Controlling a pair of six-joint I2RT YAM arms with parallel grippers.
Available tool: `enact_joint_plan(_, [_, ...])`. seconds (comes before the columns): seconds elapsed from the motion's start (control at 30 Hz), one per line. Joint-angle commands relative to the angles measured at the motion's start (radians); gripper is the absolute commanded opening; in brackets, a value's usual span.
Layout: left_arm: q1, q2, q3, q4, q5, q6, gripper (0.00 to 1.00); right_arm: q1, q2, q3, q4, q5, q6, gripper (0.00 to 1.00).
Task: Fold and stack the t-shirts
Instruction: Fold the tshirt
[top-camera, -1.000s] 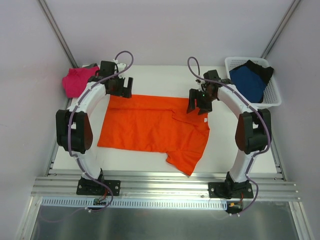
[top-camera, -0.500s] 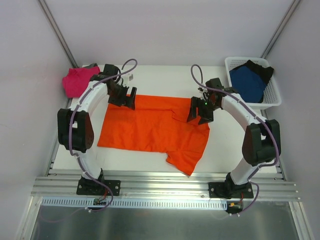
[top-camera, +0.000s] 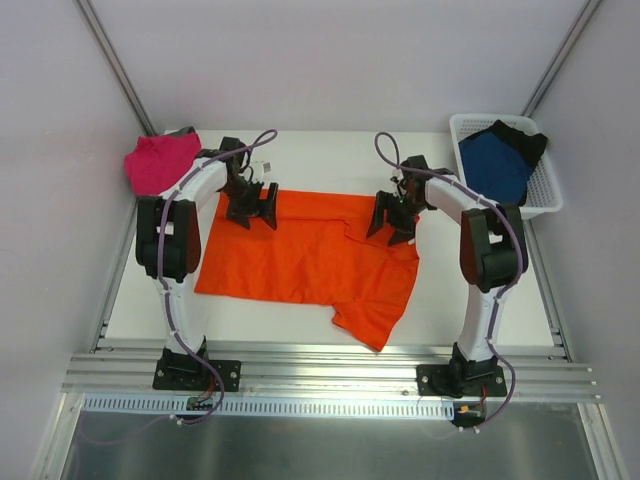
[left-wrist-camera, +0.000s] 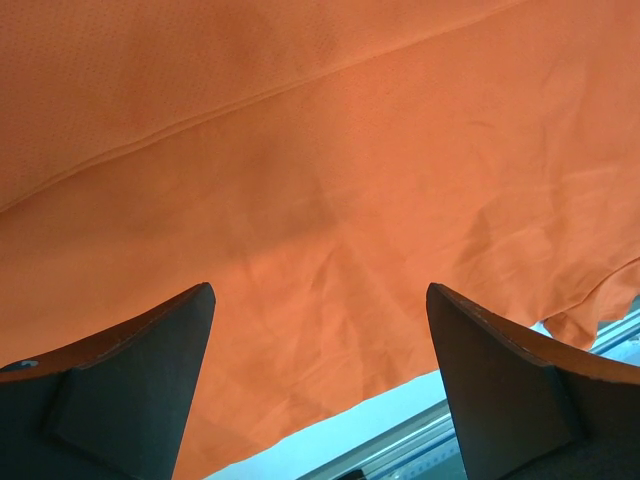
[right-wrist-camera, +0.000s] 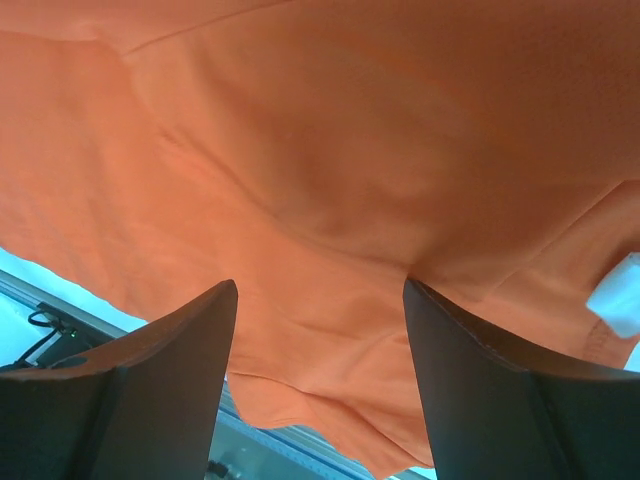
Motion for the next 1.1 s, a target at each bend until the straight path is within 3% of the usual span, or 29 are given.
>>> enact_joint_plan(0.0, [-0.005,0.026,0.048,-0.033,0.032,-0.025,0.88,-0.014,0.025,0.044,0.001,-0.028,0.032,0.71])
enact_joint_plan(0.3, [0.012,0.132,0.143,-0.037,0.041,-0.045,0.87,-0.06,0.152,0.182,-0.033,-0.018,0.021,0.71])
enact_joint_plan(0.6, [0.024,0.253,0.34,-0.049,0.045,-0.088,0.87,-0.068,0.276,0.348,-0.028,-0.016,0.018,0.71])
enact_joint_plan(1.07, [0.043,0.4,0.494,-0.049,0.011,-0.095,0.88,-0.073,0.286,0.355,-0.01,-0.01,0.023,0.72])
